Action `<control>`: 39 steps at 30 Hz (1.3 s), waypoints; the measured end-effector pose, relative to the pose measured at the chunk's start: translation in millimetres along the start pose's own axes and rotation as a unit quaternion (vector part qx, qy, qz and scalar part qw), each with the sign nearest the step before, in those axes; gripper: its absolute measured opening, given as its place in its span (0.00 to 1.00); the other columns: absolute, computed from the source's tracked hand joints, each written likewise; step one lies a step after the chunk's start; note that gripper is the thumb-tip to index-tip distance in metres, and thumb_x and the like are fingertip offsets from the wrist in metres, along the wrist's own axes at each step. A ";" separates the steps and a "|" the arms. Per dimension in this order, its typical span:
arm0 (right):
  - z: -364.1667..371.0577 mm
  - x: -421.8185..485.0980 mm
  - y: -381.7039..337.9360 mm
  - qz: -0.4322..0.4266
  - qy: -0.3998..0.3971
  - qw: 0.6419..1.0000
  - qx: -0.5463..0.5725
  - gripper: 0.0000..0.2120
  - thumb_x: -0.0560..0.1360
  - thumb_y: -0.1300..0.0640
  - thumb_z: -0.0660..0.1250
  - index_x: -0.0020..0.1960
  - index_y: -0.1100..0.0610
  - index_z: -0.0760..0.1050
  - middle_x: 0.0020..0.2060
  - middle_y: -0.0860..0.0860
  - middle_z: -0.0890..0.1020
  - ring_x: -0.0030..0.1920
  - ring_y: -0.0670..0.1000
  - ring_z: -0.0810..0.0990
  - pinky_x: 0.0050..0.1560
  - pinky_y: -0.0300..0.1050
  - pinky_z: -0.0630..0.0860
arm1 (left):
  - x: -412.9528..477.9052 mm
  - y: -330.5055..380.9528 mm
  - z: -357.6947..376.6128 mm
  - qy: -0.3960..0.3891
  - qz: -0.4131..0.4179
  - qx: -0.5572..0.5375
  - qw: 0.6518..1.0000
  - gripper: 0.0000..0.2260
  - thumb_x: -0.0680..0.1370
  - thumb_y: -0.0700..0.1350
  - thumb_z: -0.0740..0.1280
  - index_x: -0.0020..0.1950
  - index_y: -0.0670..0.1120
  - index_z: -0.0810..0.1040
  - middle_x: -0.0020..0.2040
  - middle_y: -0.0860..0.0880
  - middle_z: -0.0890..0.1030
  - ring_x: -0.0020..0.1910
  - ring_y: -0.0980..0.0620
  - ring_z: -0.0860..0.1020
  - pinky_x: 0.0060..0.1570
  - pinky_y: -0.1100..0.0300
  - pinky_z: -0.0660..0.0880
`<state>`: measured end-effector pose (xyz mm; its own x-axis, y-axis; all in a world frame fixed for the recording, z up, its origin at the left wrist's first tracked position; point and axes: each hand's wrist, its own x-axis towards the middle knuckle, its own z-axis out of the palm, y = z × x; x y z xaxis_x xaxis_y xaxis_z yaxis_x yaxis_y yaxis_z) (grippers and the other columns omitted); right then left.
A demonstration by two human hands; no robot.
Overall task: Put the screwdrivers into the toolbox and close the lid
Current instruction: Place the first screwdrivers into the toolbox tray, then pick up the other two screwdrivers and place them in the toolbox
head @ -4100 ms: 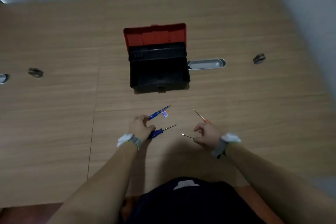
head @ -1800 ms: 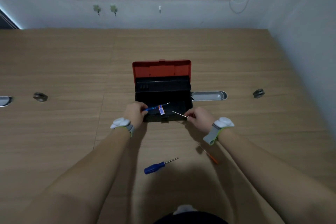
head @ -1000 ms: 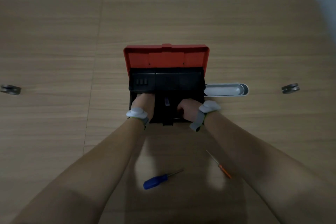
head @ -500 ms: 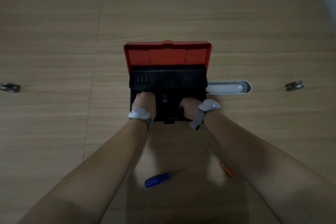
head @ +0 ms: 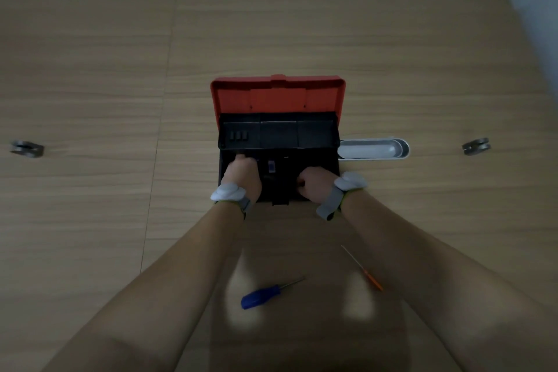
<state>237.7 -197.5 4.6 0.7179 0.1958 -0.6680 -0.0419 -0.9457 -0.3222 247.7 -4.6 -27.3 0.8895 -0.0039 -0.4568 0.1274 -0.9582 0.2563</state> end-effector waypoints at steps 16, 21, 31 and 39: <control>20.7 -116.9 26.0 -0.041 0.194 0.977 0.085 0.09 0.80 0.57 0.67 0.52 0.57 0.86 0.48 0.54 0.88 0.50 0.57 0.85 0.54 0.49 0.82 | -131.4 7.4 -3.5 0.135 0.078 -0.058 0.986 0.12 0.80 0.42 0.66 0.60 0.45 0.86 0.56 0.42 0.84 0.55 0.37 0.81 0.56 0.49 0.79; 52.1 -153.2 51.7 -0.025 0.186 0.978 0.090 0.09 0.80 0.57 0.66 0.52 0.59 0.85 0.47 0.56 0.87 0.50 0.58 0.85 0.54 0.51 0.82 | -175.0 6.9 16.2 0.136 0.068 -0.075 0.985 0.12 0.82 0.42 0.65 0.62 0.44 0.84 0.59 0.42 0.82 0.58 0.38 0.79 0.57 0.48 0.78; 110.5 -193.2 100.6 0.056 0.151 0.983 0.087 0.07 0.77 0.60 0.68 0.52 0.58 0.84 0.49 0.56 0.87 0.53 0.59 0.85 0.53 0.48 0.80 | -232.3 -14.1 79.5 0.019 0.027 -0.088 0.996 0.13 0.83 0.48 0.66 0.66 0.47 0.82 0.63 0.43 0.81 0.62 0.40 0.80 0.62 0.54 0.76; 143.4 -199.2 124.7 0.117 0.164 0.976 0.077 0.09 0.78 0.55 0.70 0.56 0.55 0.82 0.55 0.55 0.85 0.59 0.58 0.82 0.57 0.46 0.77 | -259.0 -30.8 116.1 -0.033 0.024 -0.040 0.998 0.15 0.81 0.48 0.69 0.67 0.48 0.80 0.61 0.44 0.81 0.61 0.41 0.80 0.62 0.51 0.77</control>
<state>-10.1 -317.3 1.3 0.8590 -0.1391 -0.4928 -0.3181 -0.8991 -0.3007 -37.5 -7.4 -15.8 0.8653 -0.0708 -0.4963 0.1224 -0.9302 0.3460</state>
